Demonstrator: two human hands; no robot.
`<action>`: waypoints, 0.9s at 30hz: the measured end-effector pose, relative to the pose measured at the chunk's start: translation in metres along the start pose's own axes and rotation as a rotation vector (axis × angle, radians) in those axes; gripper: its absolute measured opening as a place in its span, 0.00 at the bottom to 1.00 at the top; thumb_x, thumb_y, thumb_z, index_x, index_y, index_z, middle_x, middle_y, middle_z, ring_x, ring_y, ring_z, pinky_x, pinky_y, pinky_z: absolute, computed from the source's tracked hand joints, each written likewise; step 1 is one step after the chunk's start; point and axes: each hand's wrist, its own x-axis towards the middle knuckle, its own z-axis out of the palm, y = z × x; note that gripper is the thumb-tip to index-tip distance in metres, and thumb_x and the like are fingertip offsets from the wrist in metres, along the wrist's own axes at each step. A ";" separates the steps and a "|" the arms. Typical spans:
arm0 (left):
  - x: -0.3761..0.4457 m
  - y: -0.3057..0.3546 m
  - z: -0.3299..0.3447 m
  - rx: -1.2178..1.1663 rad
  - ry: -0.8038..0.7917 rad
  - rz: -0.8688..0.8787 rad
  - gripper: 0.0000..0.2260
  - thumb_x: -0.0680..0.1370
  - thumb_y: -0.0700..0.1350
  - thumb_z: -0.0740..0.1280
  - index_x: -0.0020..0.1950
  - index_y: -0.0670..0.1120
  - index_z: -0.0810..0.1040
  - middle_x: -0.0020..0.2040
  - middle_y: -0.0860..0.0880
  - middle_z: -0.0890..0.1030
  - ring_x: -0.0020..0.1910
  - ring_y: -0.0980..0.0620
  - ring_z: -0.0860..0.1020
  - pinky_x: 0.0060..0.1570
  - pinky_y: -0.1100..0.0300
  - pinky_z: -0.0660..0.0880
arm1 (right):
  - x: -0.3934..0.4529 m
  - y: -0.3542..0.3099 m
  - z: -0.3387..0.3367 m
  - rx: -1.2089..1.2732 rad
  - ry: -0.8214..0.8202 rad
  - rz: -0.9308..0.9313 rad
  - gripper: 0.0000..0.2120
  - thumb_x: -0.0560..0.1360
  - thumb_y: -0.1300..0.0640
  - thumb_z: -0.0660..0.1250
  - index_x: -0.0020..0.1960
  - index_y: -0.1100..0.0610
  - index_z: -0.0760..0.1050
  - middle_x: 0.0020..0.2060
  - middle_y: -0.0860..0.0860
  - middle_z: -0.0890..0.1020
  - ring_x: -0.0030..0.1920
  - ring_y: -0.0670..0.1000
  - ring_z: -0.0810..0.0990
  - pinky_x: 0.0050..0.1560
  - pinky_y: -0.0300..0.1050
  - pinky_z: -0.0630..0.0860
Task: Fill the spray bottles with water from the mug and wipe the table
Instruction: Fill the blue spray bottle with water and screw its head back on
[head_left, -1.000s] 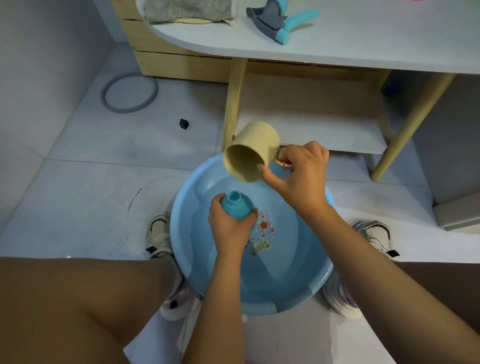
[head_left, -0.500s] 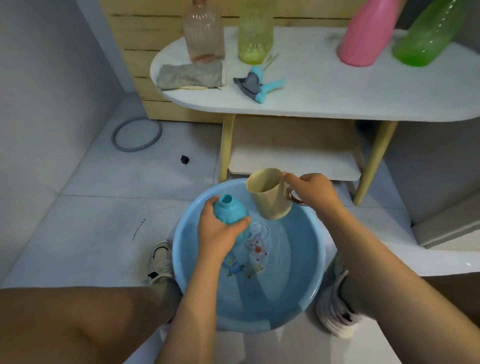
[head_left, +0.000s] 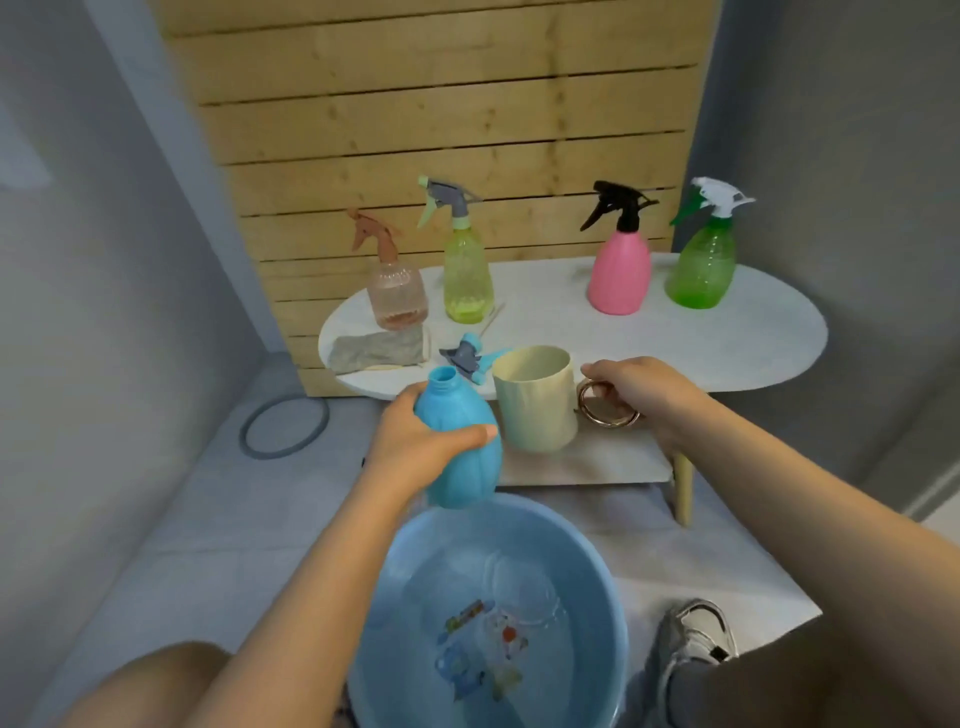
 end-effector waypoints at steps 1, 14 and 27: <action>0.007 0.013 0.002 0.003 -0.008 0.015 0.23 0.64 0.42 0.79 0.56 0.49 0.75 0.48 0.53 0.80 0.43 0.59 0.78 0.39 0.63 0.75 | 0.002 -0.006 -0.007 0.009 0.009 -0.006 0.16 0.76 0.53 0.65 0.31 0.56 0.71 0.26 0.50 0.70 0.28 0.48 0.66 0.30 0.40 0.62; 0.104 0.051 0.076 -0.007 -0.013 0.086 0.30 0.61 0.47 0.81 0.60 0.48 0.74 0.53 0.51 0.80 0.51 0.49 0.79 0.53 0.50 0.77 | 0.083 0.005 -0.040 -0.051 0.289 0.079 0.14 0.81 0.52 0.53 0.46 0.61 0.70 0.44 0.57 0.73 0.45 0.55 0.70 0.42 0.44 0.65; 0.150 0.045 0.141 0.041 -0.041 0.110 0.29 0.63 0.48 0.79 0.61 0.50 0.72 0.54 0.52 0.78 0.52 0.49 0.77 0.53 0.54 0.75 | 0.117 0.023 -0.041 -0.426 0.378 0.038 0.18 0.81 0.53 0.53 0.48 0.64 0.76 0.49 0.61 0.76 0.55 0.62 0.73 0.54 0.49 0.69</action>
